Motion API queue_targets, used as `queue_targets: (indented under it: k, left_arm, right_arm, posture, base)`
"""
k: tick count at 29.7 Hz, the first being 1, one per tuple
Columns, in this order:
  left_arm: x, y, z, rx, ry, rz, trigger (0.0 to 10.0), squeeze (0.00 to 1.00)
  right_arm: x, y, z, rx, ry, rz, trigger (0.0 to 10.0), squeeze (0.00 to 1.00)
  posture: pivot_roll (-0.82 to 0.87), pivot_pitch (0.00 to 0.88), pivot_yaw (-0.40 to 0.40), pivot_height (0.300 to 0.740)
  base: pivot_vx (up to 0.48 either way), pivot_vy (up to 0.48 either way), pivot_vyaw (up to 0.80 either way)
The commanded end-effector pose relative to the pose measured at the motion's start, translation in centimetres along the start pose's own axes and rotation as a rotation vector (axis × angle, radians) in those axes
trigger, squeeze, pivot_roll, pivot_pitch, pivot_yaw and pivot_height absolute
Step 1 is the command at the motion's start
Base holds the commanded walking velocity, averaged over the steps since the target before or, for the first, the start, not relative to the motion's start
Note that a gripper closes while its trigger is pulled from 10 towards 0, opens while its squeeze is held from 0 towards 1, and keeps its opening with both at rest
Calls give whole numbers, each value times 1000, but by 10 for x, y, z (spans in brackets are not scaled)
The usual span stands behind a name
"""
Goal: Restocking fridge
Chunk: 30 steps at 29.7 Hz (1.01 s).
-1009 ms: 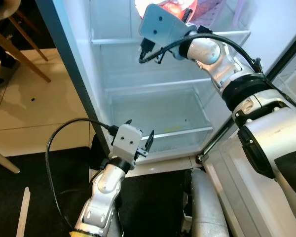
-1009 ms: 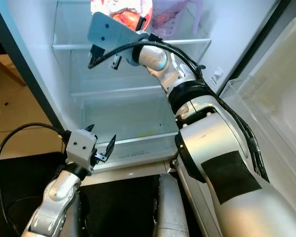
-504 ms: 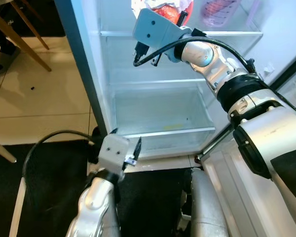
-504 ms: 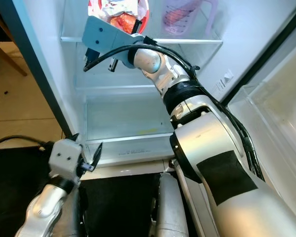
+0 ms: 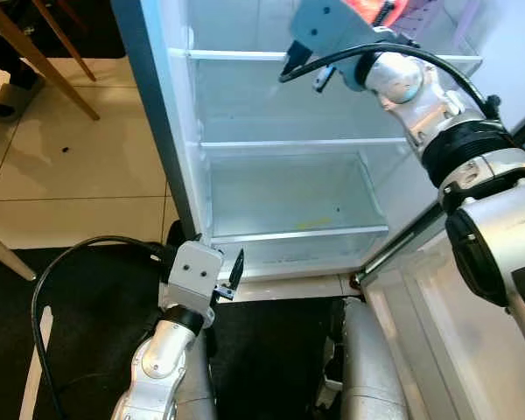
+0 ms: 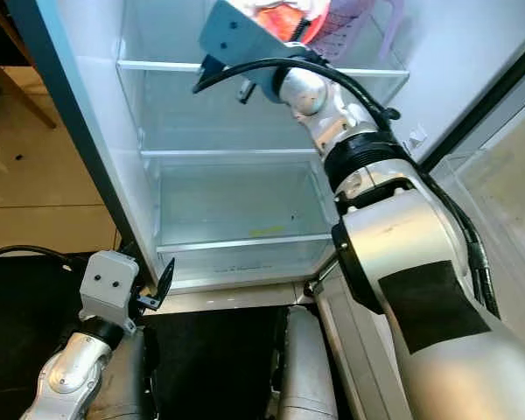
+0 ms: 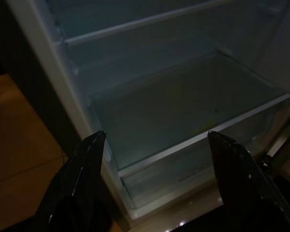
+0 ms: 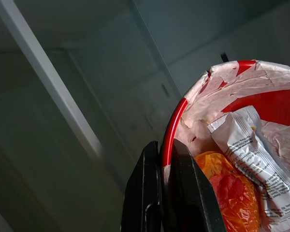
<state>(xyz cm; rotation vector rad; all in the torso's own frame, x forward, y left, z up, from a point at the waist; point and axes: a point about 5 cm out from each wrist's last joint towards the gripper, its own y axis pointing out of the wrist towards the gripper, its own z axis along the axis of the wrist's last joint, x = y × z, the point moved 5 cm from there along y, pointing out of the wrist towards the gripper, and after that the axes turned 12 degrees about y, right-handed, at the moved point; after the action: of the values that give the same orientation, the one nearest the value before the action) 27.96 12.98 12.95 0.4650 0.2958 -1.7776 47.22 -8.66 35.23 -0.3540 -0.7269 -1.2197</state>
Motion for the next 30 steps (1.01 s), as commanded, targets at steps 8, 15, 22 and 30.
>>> queue_targets:
  k: [8,15,22,30]
  left_arm:
    - [1,-9,-3,-30,26,-14,10000,0]
    - [1,-15,-4,-47,22,-4,10000,0]
    - [2,-16,-4,-54,18,-3,10000,0]
    - [4,-13,-4,-54,11,-10,10000,0]
  right_arm:
    - [-8,2,9,1,-8,61,10000,0]
    - [-10,3,10,-6,-31,57,10000,1000]
    - [-4,2,9,-7,-79,31,10000,1000]
    - [10,1,9,-3,-130,-35,10000,0]
  posture:
    - [242,279,-126,553]
    - [254,290,-134,553]
    - [248,294,-135,553]
    - [228,284,-130,553]
  base:
    - [0,0,0]
    - [0,0,0]
    - [0,0,0]
    - [0,0,0]
